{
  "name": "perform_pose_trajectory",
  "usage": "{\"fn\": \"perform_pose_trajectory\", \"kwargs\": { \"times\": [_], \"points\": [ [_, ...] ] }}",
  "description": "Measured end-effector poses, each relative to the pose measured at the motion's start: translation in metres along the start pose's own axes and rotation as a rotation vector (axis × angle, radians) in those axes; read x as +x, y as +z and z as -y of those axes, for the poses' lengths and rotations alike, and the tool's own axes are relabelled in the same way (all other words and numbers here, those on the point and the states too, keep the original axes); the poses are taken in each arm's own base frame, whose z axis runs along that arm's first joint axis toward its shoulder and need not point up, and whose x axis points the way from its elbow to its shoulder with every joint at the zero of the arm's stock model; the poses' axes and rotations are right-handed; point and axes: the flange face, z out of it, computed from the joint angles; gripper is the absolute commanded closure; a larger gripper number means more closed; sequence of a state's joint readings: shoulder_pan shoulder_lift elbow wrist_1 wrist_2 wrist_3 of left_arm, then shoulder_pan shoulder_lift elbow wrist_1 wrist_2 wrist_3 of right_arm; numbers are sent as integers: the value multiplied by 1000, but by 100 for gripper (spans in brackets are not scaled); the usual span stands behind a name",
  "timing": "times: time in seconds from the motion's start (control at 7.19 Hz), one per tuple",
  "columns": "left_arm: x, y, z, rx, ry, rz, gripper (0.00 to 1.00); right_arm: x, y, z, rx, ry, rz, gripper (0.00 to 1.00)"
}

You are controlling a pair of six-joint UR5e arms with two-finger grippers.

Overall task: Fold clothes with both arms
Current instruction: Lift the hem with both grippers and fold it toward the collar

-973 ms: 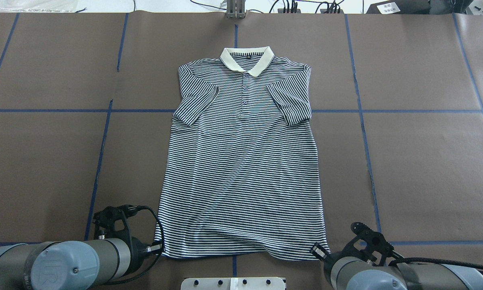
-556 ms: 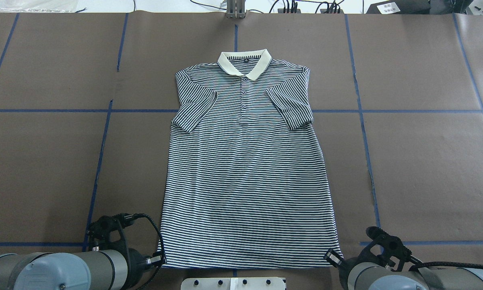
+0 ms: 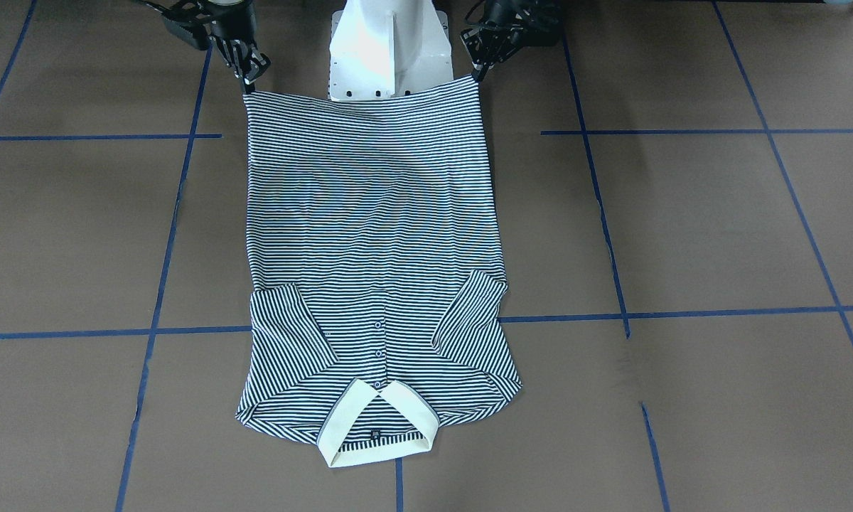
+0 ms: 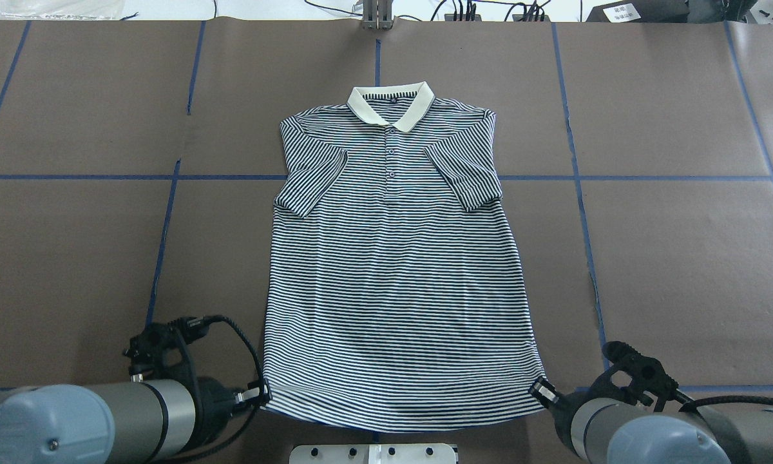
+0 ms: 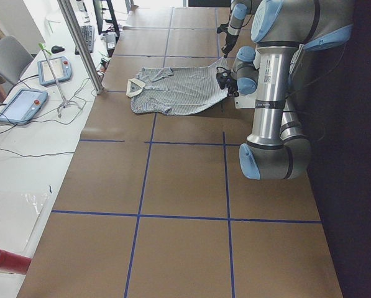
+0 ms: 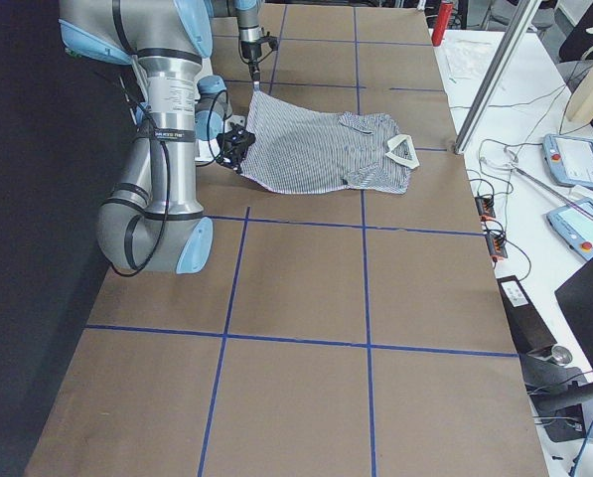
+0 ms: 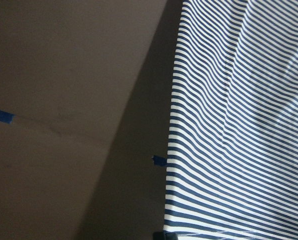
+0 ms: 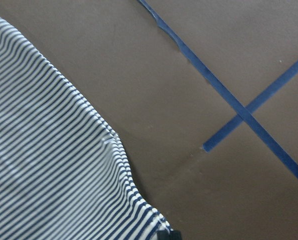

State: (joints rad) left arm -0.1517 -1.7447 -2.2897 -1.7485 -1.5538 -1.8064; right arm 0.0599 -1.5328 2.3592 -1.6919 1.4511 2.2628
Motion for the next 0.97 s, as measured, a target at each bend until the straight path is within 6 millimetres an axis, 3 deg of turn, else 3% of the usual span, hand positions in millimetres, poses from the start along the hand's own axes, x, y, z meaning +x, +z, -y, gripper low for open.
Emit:
{"fn": "perform_pose_trajectory", "kwargs": {
  "times": [0.14, 0.42, 0.97],
  "points": [
    [14, -4, 40, 57, 18, -10, 100, -24, -10, 22, 0, 15, 24, 100],
    [44, 14, 123, 169, 59, 16, 100, -78, -21, 81, 25, 12, 58, 100],
    [78, 60, 251, 324, 96, 71, 100, -231, 22, 195, 128, 18, 15, 100]
  ]
}}
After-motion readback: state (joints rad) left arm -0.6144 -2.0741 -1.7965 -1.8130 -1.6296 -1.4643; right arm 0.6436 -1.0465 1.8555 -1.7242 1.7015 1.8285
